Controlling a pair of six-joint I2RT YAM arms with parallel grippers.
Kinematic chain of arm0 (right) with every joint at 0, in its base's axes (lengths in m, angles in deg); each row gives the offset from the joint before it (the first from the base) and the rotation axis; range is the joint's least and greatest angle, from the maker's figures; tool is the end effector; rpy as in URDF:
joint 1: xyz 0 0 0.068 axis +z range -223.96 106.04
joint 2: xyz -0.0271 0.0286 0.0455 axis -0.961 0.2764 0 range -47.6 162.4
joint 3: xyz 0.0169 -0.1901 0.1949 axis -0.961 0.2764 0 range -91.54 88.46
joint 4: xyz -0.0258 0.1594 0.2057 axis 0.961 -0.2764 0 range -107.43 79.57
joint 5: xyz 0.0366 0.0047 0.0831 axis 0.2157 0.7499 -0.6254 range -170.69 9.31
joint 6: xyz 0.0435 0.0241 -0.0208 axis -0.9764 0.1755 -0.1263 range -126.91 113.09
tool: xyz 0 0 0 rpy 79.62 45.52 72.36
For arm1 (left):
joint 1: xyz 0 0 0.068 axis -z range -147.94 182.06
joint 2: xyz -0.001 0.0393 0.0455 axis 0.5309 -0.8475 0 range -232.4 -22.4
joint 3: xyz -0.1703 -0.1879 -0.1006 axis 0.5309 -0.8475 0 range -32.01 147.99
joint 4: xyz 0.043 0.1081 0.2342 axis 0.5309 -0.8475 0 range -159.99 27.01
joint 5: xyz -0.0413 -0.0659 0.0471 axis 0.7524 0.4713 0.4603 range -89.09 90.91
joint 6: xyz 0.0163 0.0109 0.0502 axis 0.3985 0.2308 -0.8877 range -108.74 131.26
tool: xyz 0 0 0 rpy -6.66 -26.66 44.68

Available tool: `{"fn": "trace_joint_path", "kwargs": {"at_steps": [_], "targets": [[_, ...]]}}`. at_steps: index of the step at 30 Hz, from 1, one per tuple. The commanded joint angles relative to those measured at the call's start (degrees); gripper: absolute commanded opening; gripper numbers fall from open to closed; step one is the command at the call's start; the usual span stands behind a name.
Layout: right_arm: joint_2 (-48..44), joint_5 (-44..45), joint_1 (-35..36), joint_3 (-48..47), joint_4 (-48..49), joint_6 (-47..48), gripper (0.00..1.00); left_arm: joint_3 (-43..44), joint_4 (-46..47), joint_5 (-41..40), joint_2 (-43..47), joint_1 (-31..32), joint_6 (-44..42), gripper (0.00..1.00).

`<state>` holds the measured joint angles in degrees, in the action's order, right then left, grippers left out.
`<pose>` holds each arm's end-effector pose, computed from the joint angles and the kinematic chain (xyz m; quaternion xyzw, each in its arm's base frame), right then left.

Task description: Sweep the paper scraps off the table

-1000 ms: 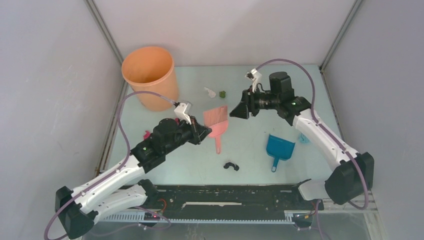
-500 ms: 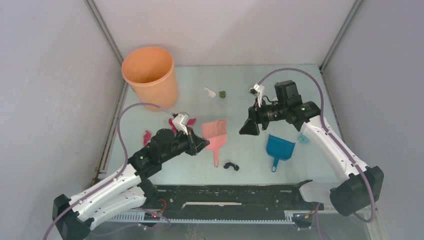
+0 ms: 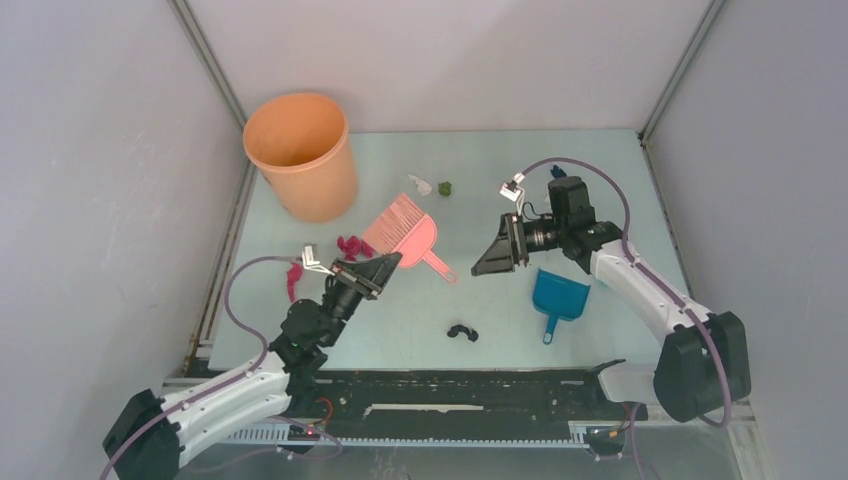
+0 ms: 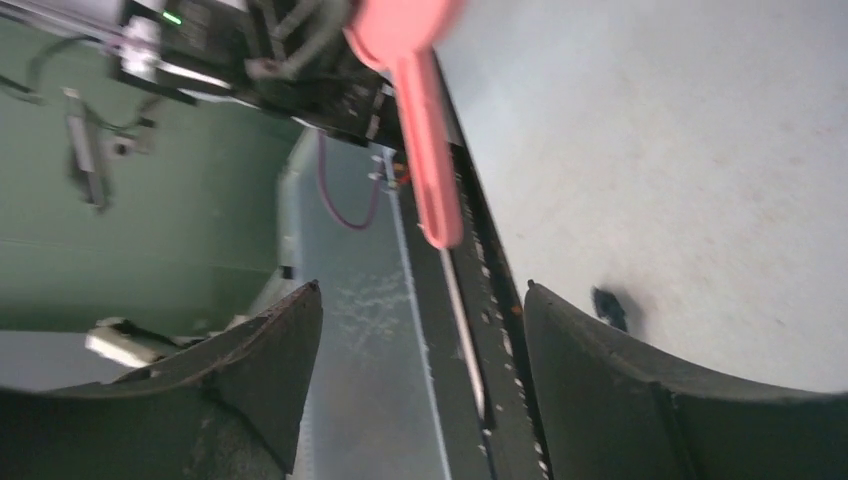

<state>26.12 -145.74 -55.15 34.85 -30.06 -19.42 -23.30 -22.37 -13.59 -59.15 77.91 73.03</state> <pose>0.2406 0.1162 0.2821 -0.2699 0.7497 0.5653 0.2134 0.1169 -0.1078 0.2328 -0.1835 0.6007 -0.5782 0.5208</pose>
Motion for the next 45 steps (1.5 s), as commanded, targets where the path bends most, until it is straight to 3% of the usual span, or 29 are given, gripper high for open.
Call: {"fn": "trace_joint_path", "kwargs": {"at_steps": [1,5,13,22,32,33,36,37,38,40,42,45], "targets": [[3.7,-10.0,-0.7,-0.7,17.9,-18.2,0.78,-4.1,21.9,-5.3,-5.2,0.0,10.7,0.0],[6.4,-10.1,0.3,-1.4,22.0,-22.7,0.71,-6.0,29.1,-5.9,-9.9,0.0,13.5,0.0],[7.7,-4.0,5.0,-3.5,10.8,-12.5,0.72,-6.9,34.6,-5.8,-15.3,0.0,17.0,0.0],[8.0,-6.7,8.2,-4.5,10.8,-12.4,0.45,-6.0,35.0,-5.3,-16.7,0.0,17.2,0.0],[8.4,-8.6,7.5,-4.5,15.3,-16.3,0.38,-5.3,35.0,-3.3,-19.2,0.0,18.1,0.0],[8.5,-8.5,7.7,-4.6,15.2,-16.0,0.35,-5.1,35.0,-3.0,-19.6,0.0,18.2,0.0],[8.5,-8.3,7.6,-4.6,13.7,-13.6,0.05,-4.3,34.4,-1.2,-20.6,0.0,18.2,0.0],[8.3,-7.8,7.3,-4.5,12.6,-12.2,0.0,-3.8,33.7,-0.4,-21.0,0.0,18.2,0.05],[8.0,-7.4,6.6,-4.5,11.3,-10.7,0.0,-3.4,32.6,0.8,-21.3,0.0,18.1,0.21],[6.9,-6.4,4.5,-4.6,7.7,-6.9,0.0,-2.4,29.1,3.9,-21.1,0.0,17.0,0.62],[5.5,-3.8,1.5,-4.6,0.3,0.2,0.0,-1.1,21.9,8.0,-19.1,0.0,14.7,0.86],[4.2,1.8,-2.5,-7.2,-16.5,17.5,0.0,4.0,1.2,13.9,-11.3,0.2,5.8,0.91]]}}
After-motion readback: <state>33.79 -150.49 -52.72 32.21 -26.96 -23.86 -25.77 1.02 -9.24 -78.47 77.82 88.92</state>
